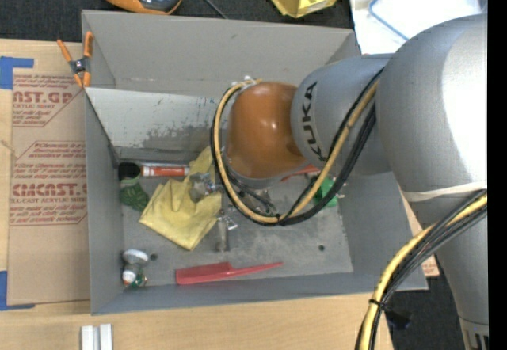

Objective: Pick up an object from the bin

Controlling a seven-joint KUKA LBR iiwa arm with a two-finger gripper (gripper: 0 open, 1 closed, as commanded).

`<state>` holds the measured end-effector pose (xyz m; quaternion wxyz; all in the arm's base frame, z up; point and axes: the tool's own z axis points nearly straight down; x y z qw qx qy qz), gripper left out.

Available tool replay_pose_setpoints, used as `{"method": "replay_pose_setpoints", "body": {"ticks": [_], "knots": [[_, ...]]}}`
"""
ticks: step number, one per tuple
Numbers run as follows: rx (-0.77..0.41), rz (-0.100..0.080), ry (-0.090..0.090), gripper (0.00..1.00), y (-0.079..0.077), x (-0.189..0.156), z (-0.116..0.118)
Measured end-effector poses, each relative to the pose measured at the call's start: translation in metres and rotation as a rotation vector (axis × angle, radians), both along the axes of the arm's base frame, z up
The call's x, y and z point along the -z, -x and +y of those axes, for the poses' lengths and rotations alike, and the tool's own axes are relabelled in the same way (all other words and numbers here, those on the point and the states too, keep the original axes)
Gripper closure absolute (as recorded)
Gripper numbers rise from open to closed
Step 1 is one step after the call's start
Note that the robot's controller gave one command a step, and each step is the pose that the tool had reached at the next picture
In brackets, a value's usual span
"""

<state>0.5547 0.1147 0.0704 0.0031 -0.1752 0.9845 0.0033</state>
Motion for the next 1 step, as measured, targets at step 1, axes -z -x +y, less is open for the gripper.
{"method": "replay_pose_setpoints", "body": {"ticks": [1], "knots": [[0.021, -0.006, -0.002, 1.00, -0.0105, -0.0012, -0.0082]]}}
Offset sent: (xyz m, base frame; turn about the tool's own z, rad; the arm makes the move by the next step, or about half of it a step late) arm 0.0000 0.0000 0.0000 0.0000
